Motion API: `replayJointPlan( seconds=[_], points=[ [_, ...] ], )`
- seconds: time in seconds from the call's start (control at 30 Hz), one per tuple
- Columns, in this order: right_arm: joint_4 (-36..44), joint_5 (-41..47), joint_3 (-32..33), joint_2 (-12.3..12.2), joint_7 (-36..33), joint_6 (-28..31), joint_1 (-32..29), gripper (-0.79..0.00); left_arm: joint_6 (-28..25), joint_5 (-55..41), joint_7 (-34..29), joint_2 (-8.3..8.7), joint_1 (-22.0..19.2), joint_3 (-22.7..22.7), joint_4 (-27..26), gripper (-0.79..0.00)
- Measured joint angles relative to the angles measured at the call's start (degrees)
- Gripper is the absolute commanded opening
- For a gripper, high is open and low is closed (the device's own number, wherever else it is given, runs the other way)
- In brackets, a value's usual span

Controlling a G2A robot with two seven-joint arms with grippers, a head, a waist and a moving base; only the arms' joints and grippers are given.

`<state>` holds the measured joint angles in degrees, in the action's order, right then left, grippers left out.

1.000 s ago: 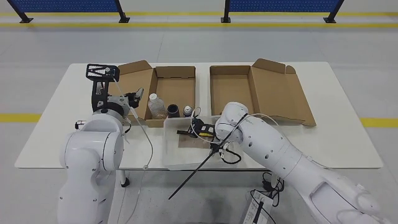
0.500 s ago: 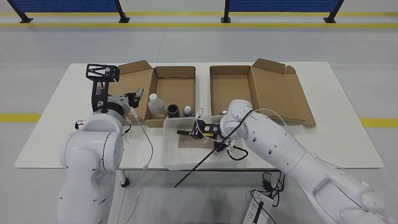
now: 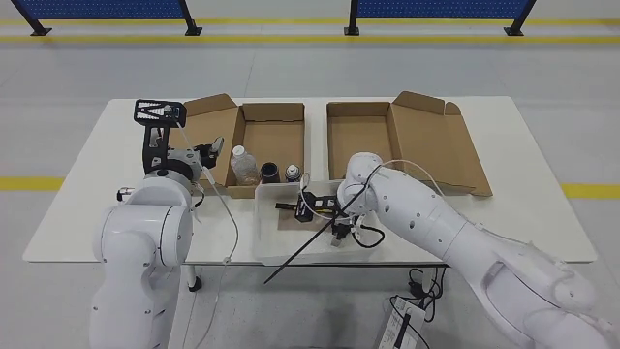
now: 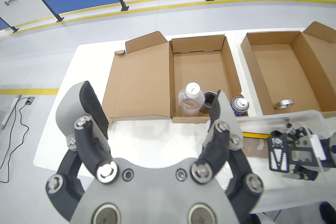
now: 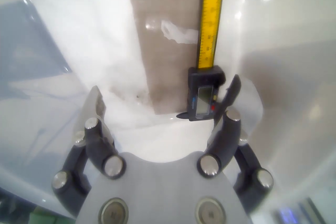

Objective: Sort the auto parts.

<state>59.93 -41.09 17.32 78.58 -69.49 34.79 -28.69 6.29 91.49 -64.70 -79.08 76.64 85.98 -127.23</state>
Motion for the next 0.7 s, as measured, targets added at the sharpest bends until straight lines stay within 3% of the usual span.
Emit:
replayJointPlan(
  seconds=[0.33,0.7],
  points=[
    [-4.4,4.3,-4.3,2.1,0.3,0.3,2.7,0.000,0.0,0.0,0.0,0.00,0.0,0.0,0.0,0.000],
    [-4.8,9.3,-7.6,1.9,1.5,1.5,4.3,0.000,0.0,0.0,0.0,0.00,0.0,0.0,0.0,0.000]
  ],
)
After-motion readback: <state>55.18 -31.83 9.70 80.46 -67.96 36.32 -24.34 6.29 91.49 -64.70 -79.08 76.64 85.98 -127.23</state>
